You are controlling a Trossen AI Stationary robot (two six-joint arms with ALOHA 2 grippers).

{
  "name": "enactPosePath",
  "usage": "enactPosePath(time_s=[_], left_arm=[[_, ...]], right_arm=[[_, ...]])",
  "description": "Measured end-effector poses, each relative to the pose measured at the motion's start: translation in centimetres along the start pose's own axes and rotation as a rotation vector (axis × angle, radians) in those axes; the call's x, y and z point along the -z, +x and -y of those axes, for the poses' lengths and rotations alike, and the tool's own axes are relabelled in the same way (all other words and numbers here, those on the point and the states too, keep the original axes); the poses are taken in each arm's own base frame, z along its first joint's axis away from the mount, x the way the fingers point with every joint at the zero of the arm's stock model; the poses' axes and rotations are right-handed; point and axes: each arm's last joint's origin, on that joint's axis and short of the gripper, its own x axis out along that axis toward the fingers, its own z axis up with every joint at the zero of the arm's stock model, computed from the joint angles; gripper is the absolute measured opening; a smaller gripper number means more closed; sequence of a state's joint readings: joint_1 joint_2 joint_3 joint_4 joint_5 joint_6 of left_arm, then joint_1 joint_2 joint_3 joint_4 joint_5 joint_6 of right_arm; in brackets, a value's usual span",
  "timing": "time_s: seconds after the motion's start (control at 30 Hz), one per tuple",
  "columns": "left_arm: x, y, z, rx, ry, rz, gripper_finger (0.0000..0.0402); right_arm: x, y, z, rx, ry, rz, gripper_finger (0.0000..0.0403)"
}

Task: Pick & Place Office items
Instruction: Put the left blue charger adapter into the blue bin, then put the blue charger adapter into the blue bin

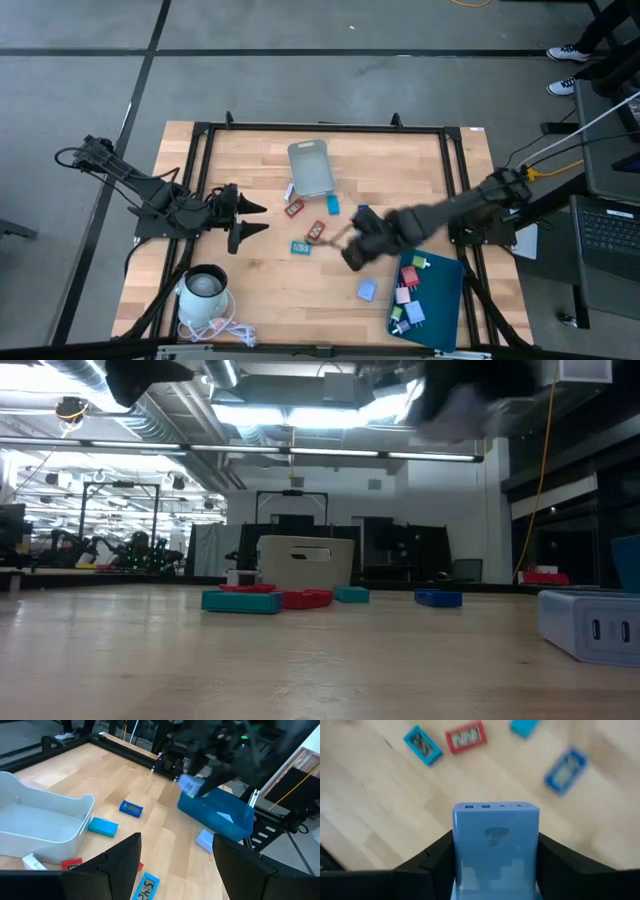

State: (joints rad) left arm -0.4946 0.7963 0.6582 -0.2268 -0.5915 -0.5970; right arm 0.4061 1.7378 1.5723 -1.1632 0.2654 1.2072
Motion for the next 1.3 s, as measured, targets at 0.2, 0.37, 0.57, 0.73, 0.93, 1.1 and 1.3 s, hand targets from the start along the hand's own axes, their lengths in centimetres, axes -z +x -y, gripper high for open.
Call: enactPosePath(time_s=[0.2,0.37,0.57,0.73,0.93,1.1,1.3], left_arm=[[0.0,0.0,0.1,0.009,0.005,0.002,0.0239],[-0.1,0.0,0.1,0.010,0.010,0.003,0.0239],[-0.1,0.1,0.2,0.009,0.010,0.013,0.0239],[0.2,0.7,0.4,0.006,0.017,0.001,0.0239],[0.6,1.8,1.2,0.041,0.010,-0.012,0.0239],[0.8,2.7,1.8,0.057,-0.002,-0.001,0.0239],[1.0,3.1,2.0,0.067,-0.006,0.000,0.0239]], right_arm=[[8.0,-1.8,-0.8,0.102,0.179,-0.088,0.0208],[14.2,-1.7,-1.5,0.181,0.296,-0.170,0.0208],[19.7,-1.6,-1.5,0.264,0.417,-0.211,0.0208],[21.7,-0.2,-1.9,0.313,0.411,-0.247,0.0208],[22.1,0.9,-2.7,0.281,0.402,-0.259,0.0217],[22.2,0.9,-2.7,0.293,0.401,-0.272,0.0333],[22.2,0.9,-2.7,0.297,0.402,-0.280,0.0352]])
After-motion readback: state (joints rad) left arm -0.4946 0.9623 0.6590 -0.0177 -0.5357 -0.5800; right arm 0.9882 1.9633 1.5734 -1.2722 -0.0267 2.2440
